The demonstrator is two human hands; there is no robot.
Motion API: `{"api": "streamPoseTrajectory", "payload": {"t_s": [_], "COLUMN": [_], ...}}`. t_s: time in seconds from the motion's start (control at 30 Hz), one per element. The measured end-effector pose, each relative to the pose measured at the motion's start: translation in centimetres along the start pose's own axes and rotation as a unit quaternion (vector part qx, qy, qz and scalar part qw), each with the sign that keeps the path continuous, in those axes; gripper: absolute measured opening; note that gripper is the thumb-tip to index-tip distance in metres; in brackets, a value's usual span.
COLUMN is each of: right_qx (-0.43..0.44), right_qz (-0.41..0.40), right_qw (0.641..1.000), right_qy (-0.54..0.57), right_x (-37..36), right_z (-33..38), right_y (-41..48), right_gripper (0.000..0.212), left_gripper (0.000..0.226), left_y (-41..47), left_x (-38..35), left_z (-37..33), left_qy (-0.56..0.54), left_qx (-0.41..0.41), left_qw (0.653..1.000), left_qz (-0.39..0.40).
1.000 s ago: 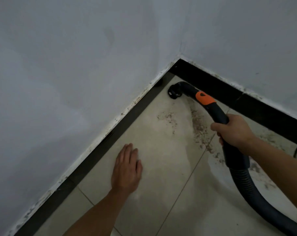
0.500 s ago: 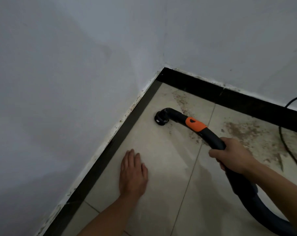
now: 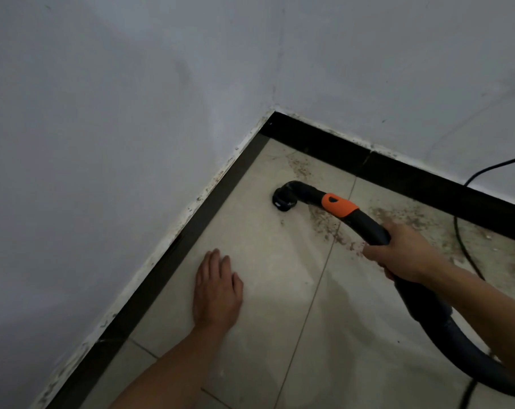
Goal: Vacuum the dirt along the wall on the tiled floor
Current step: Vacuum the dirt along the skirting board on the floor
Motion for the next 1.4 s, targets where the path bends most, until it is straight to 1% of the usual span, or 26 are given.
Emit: {"api": "streamPoseTrajectory", "payload": {"t_s": [0.07, 0.13, 0.33, 0.43, 0.53, 0.6, 0.73, 0.9, 1.07, 1.13, 1.23, 1.3, 1.4], "right_qx": [-0.003, -0.002, 0.012, 0.016, 0.044, 0.048, 0.002, -0.077, -0.122, -0.126, -0.106, -0.089, -0.065], "right_qz": [0.015, 0.011, 0.026, 0.001, 0.037, 0.038, -0.025, -0.036, -0.074, -0.084, -0.089, -0.089, -0.097], "right_qw": [1.0, 1.0, 0.999, 1.0, 0.998, 0.998, 0.999, 0.996, 0.99, 0.988, 0.989, 0.988, 0.986], "right_qy": [0.006, 0.01, 0.023, 0.015, 0.006, -0.002, -0.027, 0.011, 0.009, 0.021, 0.049, 0.085, 0.122], "right_x": [0.2, 0.0, -2.5, -3.8, -5.4, -5.8, -5.9, -4.5, -1.9, -1.3, -0.9, -0.7, -0.3], "right_z": [-0.9, -1.9, -3.8, -3.7, -2.3, -2.1, -5.0, -10.8, -15.0, -15.1, -13.7, -12.1, -9.1], "right_y": [-1.2, -2.3, -4.4, -4.2, -3.9, -4.0, -5.8, -8.8, -10.7, -10.4, -8.2, -6.0, -2.2], "right_gripper": [0.014, 0.014, 0.013, 0.014, 0.014, 0.016, 0.017, 0.014, 0.013, 0.013, 0.013, 0.014, 0.015], "left_gripper": [0.048, 0.048, 0.049, 0.049, 0.049, 0.049, 0.049, 0.05, 0.046, 0.045, 0.038, 0.042, 0.045], "left_y": [0.1, 0.2, 0.1, 0.1, 0.0, 0.0, 0.0, 0.0, 1.1, 2.4, 4.1, 4.4, 4.2], "left_x": [0.0, -0.1, -0.2, -0.3, -0.2, -0.1, -0.1, -0.2, -0.2, 0.0, -0.2, -0.5, -0.7], "left_z": [0.0, 0.0, 0.1, 0.1, 0.0, 0.1, 0.2, 0.3, -0.8, -1.7, -3.1, -3.4, -3.5], "left_qy": [0.001, 0.001, 0.003, 0.002, 0.0, -0.002, -0.004, -0.003, 0.002, -0.008, -0.017, -0.012, -0.006], "left_qx": [0.001, 0.003, 0.003, 0.002, 0.001, 0.0, -0.004, -0.002, -0.025, -0.03, -0.013, -0.004, -0.01], "left_qw": [1.0, 1.0, 1.0, 1.0, 1.0, 1.0, 1.0, 1.0, 0.999, 0.999, 0.999, 1.0, 0.999], "left_qz": [0.001, -0.003, -0.003, -0.004, -0.002, -0.006, -0.014, -0.022, -0.032, -0.032, -0.027, -0.024, -0.034]}}
Point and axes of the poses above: each hand's wrist, its own y-axis towards the middle knuckle, its own x-axis out of the back of the hand, z = x × y, the point moved 5 cm from there along y, towards the middle knuckle, and after that the axes turned 13 degrees about z, right-handed, at the moved point
